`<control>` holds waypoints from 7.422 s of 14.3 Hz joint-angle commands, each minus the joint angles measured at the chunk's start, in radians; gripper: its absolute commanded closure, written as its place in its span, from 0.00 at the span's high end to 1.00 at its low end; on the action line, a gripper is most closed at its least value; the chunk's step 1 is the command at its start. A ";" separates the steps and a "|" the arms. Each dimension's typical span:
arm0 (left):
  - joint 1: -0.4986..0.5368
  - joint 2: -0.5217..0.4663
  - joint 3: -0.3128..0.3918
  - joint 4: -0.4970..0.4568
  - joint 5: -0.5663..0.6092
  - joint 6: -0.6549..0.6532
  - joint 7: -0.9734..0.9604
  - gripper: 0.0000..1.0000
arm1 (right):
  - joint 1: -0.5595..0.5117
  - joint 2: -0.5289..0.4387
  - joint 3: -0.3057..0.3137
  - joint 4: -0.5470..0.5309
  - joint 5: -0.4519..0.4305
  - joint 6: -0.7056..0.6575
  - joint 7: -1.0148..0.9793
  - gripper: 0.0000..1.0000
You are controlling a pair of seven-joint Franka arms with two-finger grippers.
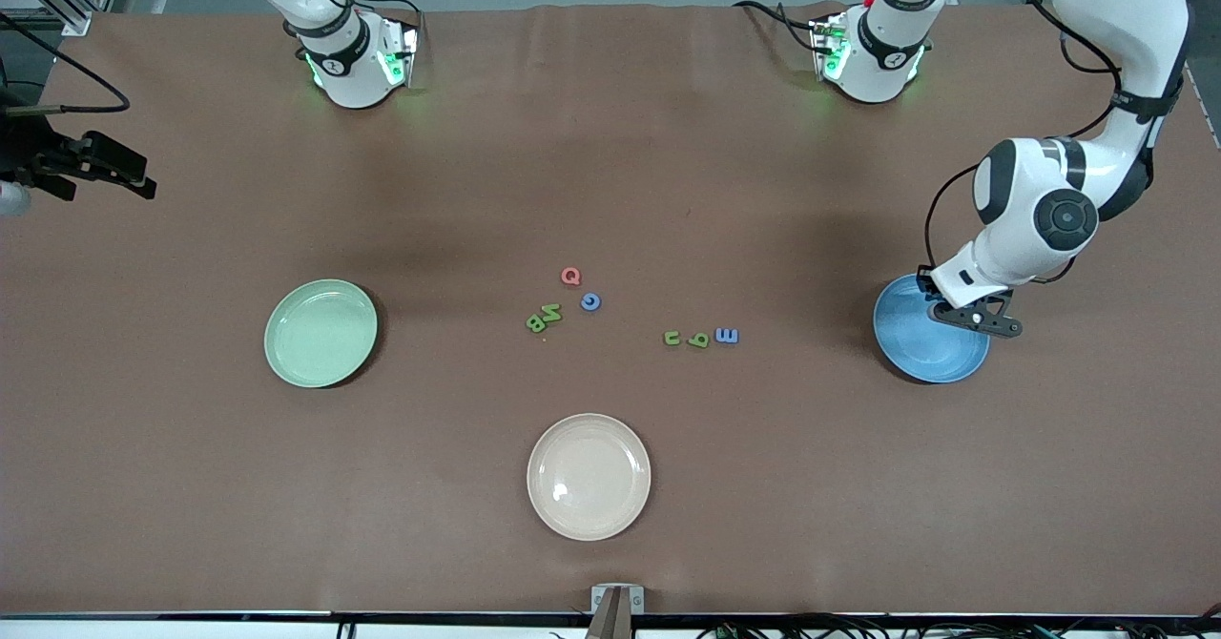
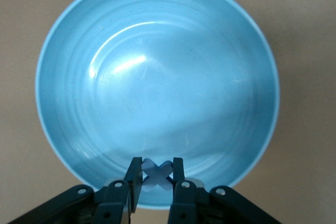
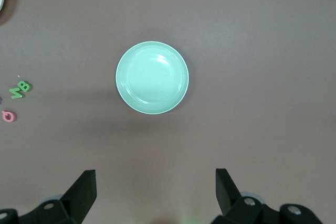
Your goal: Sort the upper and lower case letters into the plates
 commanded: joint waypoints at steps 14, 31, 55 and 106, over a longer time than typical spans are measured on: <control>0.039 0.060 -0.006 0.007 0.019 0.075 0.046 0.35 | -0.007 -0.026 0.013 -0.028 -0.005 0.005 0.031 1.00; -0.011 0.093 -0.282 0.309 0.004 -0.252 -0.502 1.00 | 0.001 0.305 0.014 0.119 -0.017 0.070 0.027 1.00; -0.325 0.438 -0.265 0.610 0.128 -0.202 -0.882 1.00 | 0.600 0.676 0.014 -0.104 0.087 0.867 1.371 0.99; -0.325 0.409 -0.267 0.530 0.166 -0.175 -0.959 0.99 | 0.082 0.419 0.013 -0.547 0.072 0.970 0.267 1.00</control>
